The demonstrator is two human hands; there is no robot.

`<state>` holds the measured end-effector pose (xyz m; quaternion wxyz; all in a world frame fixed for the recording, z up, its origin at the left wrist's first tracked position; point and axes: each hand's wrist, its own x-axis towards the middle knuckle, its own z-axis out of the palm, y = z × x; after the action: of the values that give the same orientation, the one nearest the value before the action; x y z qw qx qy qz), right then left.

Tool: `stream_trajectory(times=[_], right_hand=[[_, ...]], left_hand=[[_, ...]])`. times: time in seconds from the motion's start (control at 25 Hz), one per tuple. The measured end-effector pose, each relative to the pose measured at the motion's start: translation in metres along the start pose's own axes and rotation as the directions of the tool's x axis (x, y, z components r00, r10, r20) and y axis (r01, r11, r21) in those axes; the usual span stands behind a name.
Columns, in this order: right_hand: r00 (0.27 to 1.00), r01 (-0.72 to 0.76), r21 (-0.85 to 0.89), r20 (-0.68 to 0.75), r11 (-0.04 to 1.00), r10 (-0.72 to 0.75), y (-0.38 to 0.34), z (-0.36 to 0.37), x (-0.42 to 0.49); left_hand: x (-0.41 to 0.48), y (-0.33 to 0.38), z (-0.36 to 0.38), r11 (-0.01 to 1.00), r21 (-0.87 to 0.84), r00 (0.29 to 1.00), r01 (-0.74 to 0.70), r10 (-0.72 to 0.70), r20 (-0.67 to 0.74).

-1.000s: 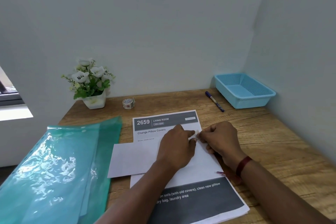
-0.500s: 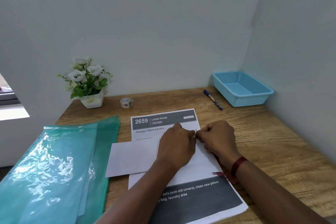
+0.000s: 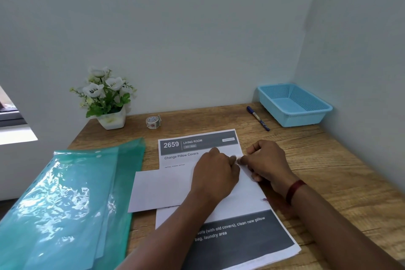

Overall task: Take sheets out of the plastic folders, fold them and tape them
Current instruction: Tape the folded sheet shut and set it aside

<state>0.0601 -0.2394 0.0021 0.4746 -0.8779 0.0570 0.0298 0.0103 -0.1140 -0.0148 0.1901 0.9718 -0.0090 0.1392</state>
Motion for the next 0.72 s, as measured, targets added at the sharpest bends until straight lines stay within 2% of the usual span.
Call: stream_trajectory(times=[0.4,0.72], right_hand=[[0.999,0.050,-0.112,0.008,0.992,-0.049,0.002,0.004,0.008],[0.992,0.069,-0.005,0.111,0.998,-0.068,0.002,-0.007,-0.001]], left_hand=[[0.002,-0.003,-0.002,0.997,-0.073,0.998,0.028,-0.024,0.054],[0.005,-0.006,-0.002,0.998,-0.060,0.995,0.026,-0.020,0.097]])
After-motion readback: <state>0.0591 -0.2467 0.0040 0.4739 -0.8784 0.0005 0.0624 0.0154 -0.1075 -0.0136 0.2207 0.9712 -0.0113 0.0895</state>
